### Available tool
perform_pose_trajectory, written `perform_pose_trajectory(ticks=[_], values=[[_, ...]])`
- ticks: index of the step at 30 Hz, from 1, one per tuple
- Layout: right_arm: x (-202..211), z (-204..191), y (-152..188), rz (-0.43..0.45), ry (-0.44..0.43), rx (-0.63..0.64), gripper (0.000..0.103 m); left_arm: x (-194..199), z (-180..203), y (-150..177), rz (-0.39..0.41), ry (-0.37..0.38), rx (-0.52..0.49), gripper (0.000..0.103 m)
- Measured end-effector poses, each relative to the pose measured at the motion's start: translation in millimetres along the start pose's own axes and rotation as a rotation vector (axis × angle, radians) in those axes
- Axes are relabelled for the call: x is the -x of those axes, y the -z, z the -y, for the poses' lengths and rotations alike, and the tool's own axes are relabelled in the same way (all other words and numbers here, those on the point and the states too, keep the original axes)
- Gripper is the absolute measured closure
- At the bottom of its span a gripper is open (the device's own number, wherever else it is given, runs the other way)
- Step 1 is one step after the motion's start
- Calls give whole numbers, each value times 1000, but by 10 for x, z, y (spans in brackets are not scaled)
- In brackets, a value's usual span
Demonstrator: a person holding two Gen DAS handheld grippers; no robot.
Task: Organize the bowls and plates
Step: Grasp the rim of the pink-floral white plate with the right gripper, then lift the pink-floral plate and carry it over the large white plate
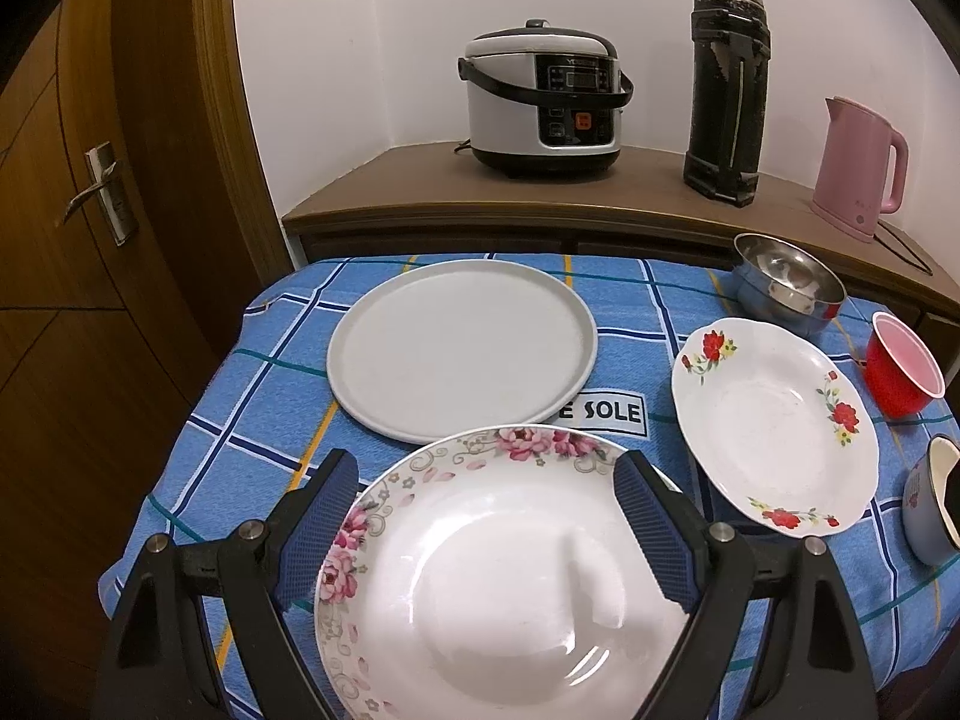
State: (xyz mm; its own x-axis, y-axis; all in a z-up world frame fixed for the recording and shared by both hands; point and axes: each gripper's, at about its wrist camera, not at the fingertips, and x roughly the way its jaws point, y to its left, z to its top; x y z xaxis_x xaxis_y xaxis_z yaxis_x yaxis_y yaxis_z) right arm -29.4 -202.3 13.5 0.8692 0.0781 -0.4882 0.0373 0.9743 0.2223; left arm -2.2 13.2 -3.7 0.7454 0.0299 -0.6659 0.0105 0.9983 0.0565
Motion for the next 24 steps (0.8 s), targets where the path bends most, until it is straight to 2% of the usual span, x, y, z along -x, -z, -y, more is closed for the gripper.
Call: perform_pose_trajectory(ticks=[8, 11, 18, 24], values=[[-4, -62, 4, -7, -10, 16, 0, 3, -48, -1, -1, -1, -3, 14], [-8, -82, 27, -11, -20, 25, 3, 2, -89, 6, -3, -2, -1, 14], [-109, -120, 99, -58, -58, 33, 9, -45, -270, 72, -30, -31, 20, 14], [-180, -171, 175, -101, -105, 33, 9, -59, -407, 133, -43, -49, 28, 14]])
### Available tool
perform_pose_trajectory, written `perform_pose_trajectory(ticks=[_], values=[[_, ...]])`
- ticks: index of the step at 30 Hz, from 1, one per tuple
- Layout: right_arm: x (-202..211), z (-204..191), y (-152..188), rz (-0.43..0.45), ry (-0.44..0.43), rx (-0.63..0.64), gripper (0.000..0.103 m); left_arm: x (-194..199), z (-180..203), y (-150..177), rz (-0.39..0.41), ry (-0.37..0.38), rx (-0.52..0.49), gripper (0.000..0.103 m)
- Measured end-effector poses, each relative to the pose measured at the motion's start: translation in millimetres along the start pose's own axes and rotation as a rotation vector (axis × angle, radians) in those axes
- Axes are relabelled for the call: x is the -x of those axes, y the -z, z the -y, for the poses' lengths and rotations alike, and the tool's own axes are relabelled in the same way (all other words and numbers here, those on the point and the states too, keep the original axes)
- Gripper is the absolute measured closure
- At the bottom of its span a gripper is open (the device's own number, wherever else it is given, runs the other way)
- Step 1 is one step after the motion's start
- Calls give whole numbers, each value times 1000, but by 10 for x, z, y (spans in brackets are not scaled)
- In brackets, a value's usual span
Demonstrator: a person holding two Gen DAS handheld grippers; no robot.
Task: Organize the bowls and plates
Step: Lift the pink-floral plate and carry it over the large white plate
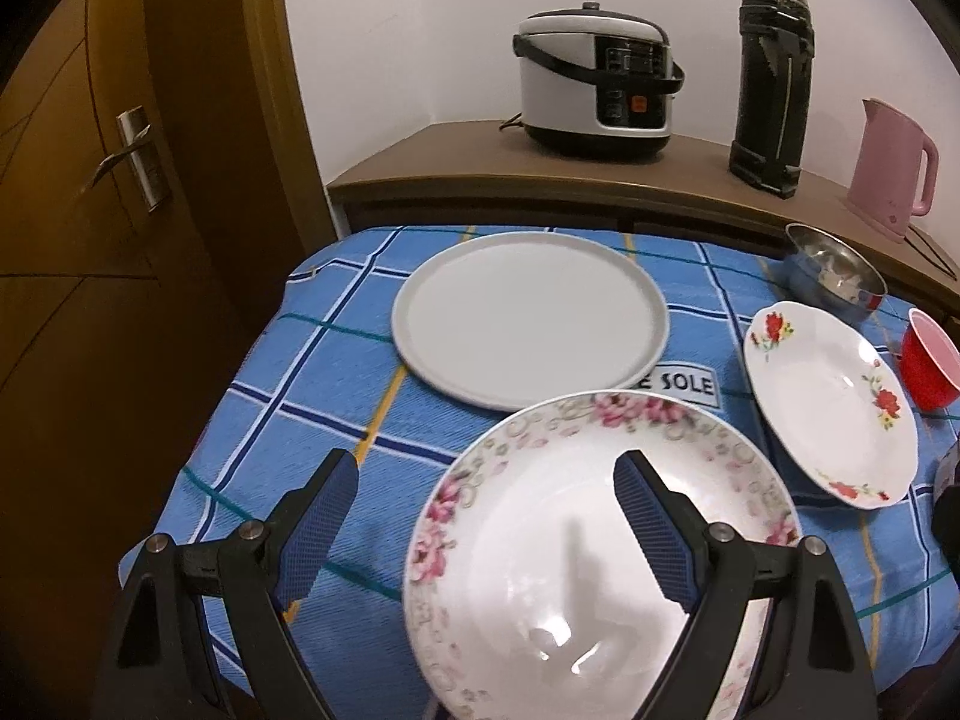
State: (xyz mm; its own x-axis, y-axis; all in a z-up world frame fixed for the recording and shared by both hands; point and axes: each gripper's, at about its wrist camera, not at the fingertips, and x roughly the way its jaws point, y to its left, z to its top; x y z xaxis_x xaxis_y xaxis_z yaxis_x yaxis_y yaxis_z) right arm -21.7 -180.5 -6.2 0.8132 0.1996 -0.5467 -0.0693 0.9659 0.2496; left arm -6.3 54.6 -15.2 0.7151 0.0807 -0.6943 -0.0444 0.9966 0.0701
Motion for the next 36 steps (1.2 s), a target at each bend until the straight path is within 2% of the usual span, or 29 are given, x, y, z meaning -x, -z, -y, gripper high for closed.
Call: perform_pose_trajectory(ticks=[2, 4, 7, 9, 13, 16, 18, 20, 22, 26, 30, 36], values=[[-38, -26, 27, -17, -13, 12, 12, -10, -62, 27, -6, 14, -3, 14], [-79, -61, 64, -42, -32, 31, 25, -12, -132, 52, -8, 35, -2, 14], [-172, -69, 130, -104, -81, 30, 37, -32, -301, 106, -33, 59, 29, 14], [-251, -69, 175, -152, -117, 15, 41, -43, -395, 137, -53, 99, 48, 14], [-345, -96, 230, -198, -158, 9, 46, -73, -523, 187, -64, 87, 59, 14], [-417, -137, 269, -225, -189, 11, 49, -125, -539, 203, -78, 126, 68, 14], [-481, -165, 292, -251, -192, 16, 51, -171, -492, 208, -87, 151, 58, 20], [-536, -172, 307, -271, -199, 18, 57, -243, -439, 226, -112, 170, 43, 41], [-587, -186, 327, -289, -201, 18, 63, -316, -427, 250, -141, 193, 45, 49], [-649, -218, 351, -304, -200, 23, 67, -378, -429, 273, -157, 235, 66, 63], [-729, -301, 386, -326, -210, 43, 75, -391, -399, 266, -158, 270, 58, 67], [-788, -330, 409, -314, -197, 62, 75, -384, -391, 285, -136, 289, 48, 67]])
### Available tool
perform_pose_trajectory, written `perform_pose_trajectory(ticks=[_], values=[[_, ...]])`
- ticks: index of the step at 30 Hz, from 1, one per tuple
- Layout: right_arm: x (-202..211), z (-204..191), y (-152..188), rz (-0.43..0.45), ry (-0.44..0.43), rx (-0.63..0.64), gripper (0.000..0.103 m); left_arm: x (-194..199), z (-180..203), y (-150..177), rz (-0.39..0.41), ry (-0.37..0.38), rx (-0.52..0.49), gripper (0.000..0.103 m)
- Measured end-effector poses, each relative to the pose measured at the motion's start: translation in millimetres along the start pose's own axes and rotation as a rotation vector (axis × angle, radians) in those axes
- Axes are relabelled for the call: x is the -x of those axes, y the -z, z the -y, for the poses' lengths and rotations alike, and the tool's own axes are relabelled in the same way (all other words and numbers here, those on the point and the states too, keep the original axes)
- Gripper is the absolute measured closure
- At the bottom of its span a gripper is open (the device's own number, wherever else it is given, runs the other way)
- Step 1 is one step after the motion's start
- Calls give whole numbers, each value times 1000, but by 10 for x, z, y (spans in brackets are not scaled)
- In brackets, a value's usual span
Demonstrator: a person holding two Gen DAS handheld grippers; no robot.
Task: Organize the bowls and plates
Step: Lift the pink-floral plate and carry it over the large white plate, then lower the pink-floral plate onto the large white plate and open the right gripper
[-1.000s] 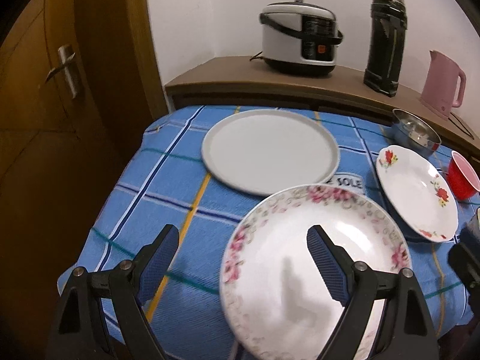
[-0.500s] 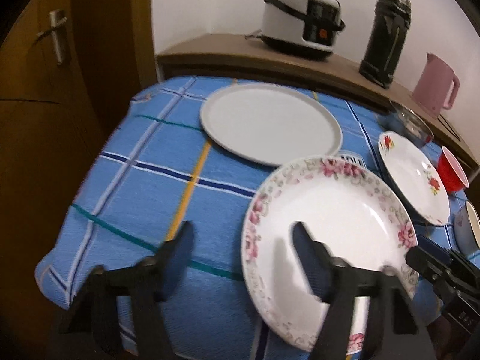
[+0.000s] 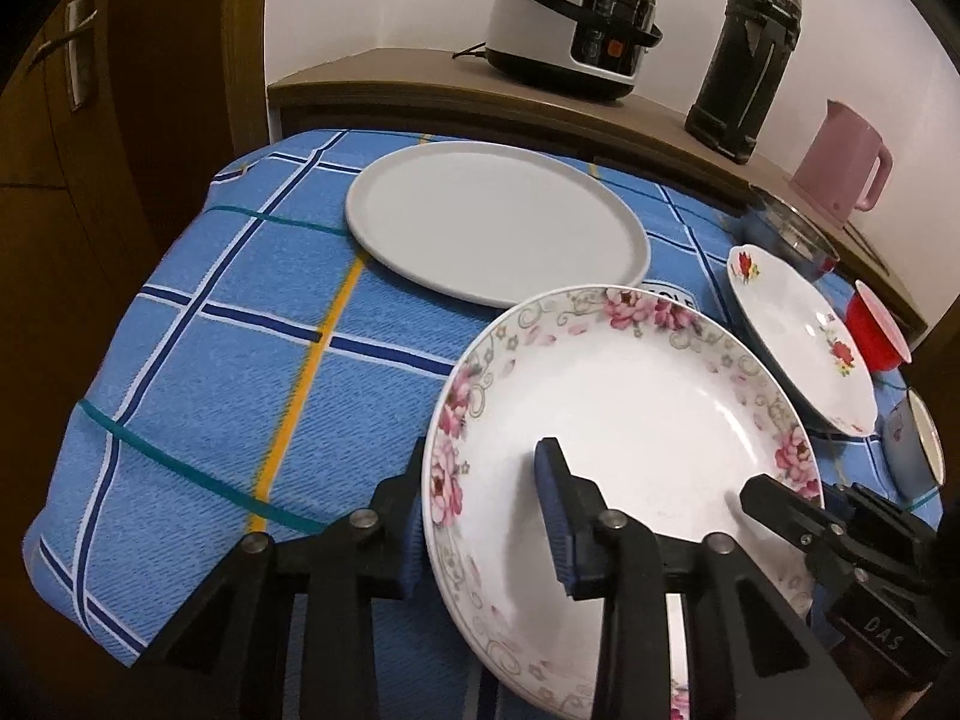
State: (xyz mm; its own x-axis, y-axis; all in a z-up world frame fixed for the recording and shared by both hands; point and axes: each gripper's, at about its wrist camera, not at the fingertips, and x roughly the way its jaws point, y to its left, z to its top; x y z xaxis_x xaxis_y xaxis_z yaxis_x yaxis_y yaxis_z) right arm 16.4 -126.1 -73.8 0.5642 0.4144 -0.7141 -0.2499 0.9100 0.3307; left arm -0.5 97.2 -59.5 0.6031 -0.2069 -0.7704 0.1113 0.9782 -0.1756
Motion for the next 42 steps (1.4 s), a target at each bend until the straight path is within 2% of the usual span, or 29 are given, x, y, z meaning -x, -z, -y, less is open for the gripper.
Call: perform_pose_trajectory(ticks=[6, 10, 17, 22, 26, 31, 42], values=[[-14, -41, -10, -1, 23, 29, 75, 56, -25, -13, 17, -8, -7, 67], [30, -108, -87, 27, 14, 45, 75, 176, -74, -110, 61, -18, 0, 68], [-68, -264, -527, 88, 1, 64, 75, 242, -173, -568, 164, -61, -14, 67], [-325, -248, -817, 76, 2, 50, 75, 66, -267, -973, 202, -57, -10, 68], [-570, -145, -1033, 55, 6, 9, 75, -191, -318, -1185, 180, -56, -14, 67], [-874, -62, -1238, 41, 51, -10, 75, -520, -391, -1353, 139, -66, 3, 67], [-1196, 81, -1409, 10, 64, -67, 75, -933, -462, -1515, 77, -99, 14, 67]])
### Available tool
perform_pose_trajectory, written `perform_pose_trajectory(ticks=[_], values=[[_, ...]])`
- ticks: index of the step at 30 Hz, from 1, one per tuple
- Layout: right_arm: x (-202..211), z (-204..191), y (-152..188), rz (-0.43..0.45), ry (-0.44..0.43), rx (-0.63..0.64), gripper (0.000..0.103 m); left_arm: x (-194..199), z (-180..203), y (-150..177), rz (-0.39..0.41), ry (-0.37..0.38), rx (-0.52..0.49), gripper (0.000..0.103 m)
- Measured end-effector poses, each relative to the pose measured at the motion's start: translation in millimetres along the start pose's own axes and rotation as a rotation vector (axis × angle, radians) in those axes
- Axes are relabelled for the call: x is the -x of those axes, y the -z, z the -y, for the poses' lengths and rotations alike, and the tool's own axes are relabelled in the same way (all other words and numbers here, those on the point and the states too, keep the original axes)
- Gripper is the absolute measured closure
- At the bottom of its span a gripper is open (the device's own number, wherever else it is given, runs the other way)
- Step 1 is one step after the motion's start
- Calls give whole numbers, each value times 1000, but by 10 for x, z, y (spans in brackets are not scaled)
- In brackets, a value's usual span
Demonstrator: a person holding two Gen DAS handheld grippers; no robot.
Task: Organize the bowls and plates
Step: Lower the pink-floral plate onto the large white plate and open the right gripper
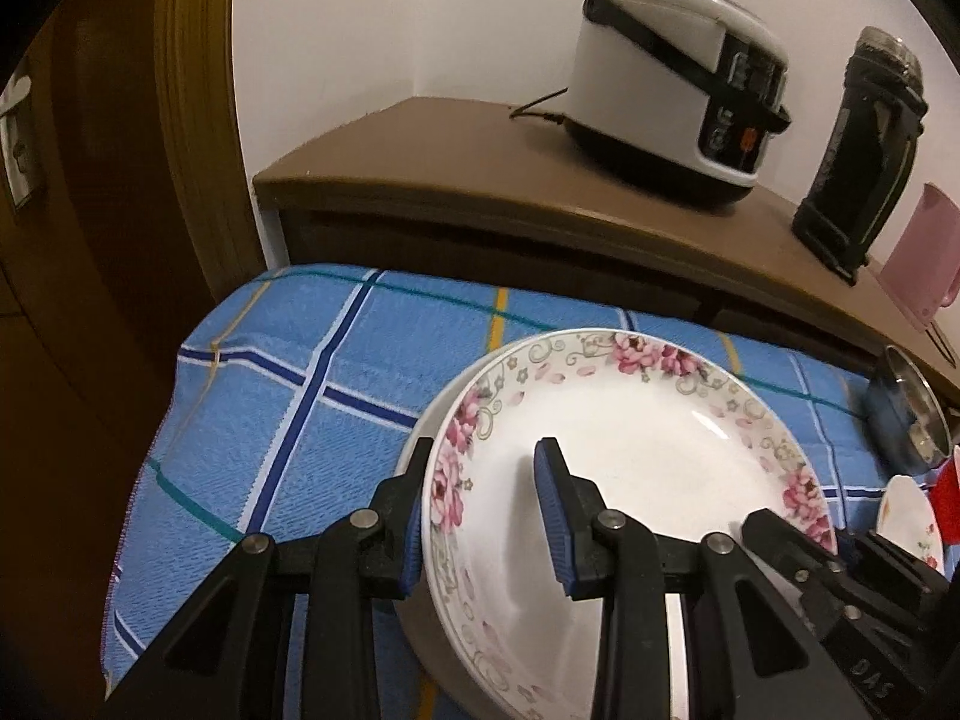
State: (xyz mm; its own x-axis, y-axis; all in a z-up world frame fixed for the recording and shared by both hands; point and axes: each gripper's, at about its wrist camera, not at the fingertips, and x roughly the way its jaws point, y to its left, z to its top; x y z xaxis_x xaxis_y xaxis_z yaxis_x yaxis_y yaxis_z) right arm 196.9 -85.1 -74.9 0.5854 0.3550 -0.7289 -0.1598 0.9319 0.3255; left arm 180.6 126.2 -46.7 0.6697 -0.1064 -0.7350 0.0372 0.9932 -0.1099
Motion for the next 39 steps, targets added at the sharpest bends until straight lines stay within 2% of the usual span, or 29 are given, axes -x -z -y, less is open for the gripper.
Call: perform_pose_trajectory(ticks=[8, 11, 13, 15, 16, 17, 19, 23, 31, 39], values=[[-71, 9, -55, -21, -13, -1, 72, -67, -13, 16, -15, -22, 8, 67], [-64, 17, -61, -15, -18, -4, 71, 55, 6, 9, 45, -48, 7, 67], [-19, 37, -48, 8, -23, -12, 69, 148, 10, 6, 101, -103, -2, 62], [85, 35, -20, 58, -18, -8, 64, 214, 1, 7, 142, -150, 4, 51], [174, 1, -13, 107, 1, 12, 57, 236, -10, 10, 154, -155, 13, 46], [257, -44, -2, 154, 23, 37, 54, 258, -32, 12, 165, -151, 27, 46], [418, -126, 32, 248, 68, 75, 41, 273, -52, 9, 173, -150, 37, 46], [634, -235, 115, 370, 121, 119, 32, 288, -52, -3, 199, -186, 25, 46], [818, -243, 208, 373, 126, 112, 30, 438, 79, 93, 190, -205, -12, 45], [1036, -180, 393, 372, 123, 89, 30, 685, 252, 233, 178, -179, -13, 45]])
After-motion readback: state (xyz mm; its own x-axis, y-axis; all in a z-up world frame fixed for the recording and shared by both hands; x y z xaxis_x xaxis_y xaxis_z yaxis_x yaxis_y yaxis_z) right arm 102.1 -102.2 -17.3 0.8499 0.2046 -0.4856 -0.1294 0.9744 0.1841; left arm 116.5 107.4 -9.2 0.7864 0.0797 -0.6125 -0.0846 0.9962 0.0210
